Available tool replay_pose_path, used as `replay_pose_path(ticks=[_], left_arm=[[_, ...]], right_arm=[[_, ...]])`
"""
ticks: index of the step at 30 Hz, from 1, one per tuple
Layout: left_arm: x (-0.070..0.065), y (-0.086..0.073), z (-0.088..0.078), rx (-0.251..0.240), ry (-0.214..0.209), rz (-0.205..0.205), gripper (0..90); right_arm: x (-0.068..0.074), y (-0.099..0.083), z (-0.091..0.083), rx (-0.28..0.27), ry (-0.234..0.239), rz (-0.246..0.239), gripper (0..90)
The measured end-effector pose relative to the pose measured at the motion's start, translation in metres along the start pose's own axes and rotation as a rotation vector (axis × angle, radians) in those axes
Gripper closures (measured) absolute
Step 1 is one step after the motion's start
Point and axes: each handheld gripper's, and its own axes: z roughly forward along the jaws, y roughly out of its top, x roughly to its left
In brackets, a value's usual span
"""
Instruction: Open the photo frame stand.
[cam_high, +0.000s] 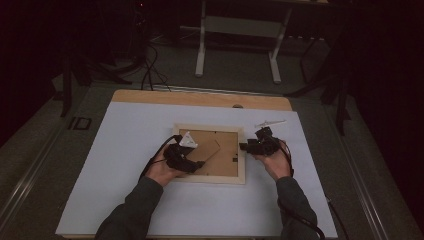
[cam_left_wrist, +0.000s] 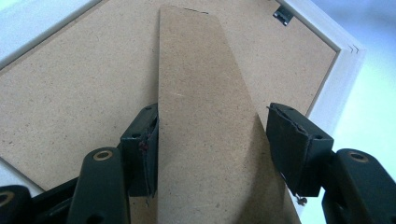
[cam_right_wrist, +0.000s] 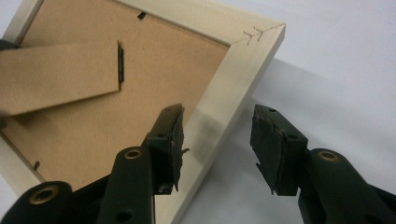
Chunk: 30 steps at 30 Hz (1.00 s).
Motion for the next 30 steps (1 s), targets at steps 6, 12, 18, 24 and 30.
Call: replay_pose_path(ticks=[6,12,18,24,30], left_arm=[[-0.003,-0.001,-0.001,-0.013,0.013,0.011,40.7],[-0.005,-0.002,-0.002,-0.022,0.028,0.027,40.7],[-0.008,-0.003,-0.004,-0.036,0.039,0.039,40.6],[-0.011,-0.004,-0.005,-0.047,0.054,0.058,40.7],[-0.013,-0.005,-0.006,-0.06,0.064,0.074,40.7]], right_arm=[[-0.002,0.007,0.005,0.024,0.011,0.033,52.7],[-0.002,0.011,0.011,0.052,0.018,0.057,51.3],[-0.006,0.015,0.014,0.065,0.044,0.096,50.9],[-0.011,0.014,0.013,0.07,0.086,0.121,51.9],[-0.016,0.014,0.012,0.075,0.129,0.132,51.3]])
